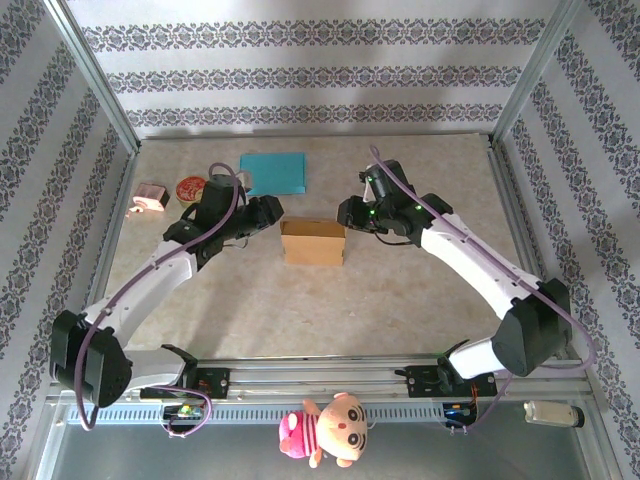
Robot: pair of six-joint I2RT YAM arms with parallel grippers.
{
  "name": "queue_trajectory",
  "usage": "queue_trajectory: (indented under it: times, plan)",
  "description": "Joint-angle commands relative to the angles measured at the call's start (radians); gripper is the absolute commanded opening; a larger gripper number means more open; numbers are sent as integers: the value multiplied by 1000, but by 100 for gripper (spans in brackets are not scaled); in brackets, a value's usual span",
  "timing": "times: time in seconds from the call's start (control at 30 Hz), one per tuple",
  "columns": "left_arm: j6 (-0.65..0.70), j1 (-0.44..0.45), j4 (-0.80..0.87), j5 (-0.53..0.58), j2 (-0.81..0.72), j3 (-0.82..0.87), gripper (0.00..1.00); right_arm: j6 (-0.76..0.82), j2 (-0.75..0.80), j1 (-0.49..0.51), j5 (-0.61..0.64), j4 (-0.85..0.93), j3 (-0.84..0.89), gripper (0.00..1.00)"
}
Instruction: Fold the paper box
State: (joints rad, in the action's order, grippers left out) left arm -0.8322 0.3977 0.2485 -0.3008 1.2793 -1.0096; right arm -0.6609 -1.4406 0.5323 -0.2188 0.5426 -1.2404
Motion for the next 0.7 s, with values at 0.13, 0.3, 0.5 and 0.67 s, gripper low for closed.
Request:
queue_trajectory:
  times: [0.13,0.3,0.5,0.67]
  plan:
    - [-30,-11,-38,-140,74,17,24,11,-11,2,21,9,22,24]
    - [-31,-12,-59,-106,76,59,13,55,-10,19,77,10,57,17]
    - [-33,-13,-69,-90,103,161,7,93,-4,65,173,-15,159,12]
    - [7,-12,-49,-58,103,205,10,99,5,63,187,-22,174,14]
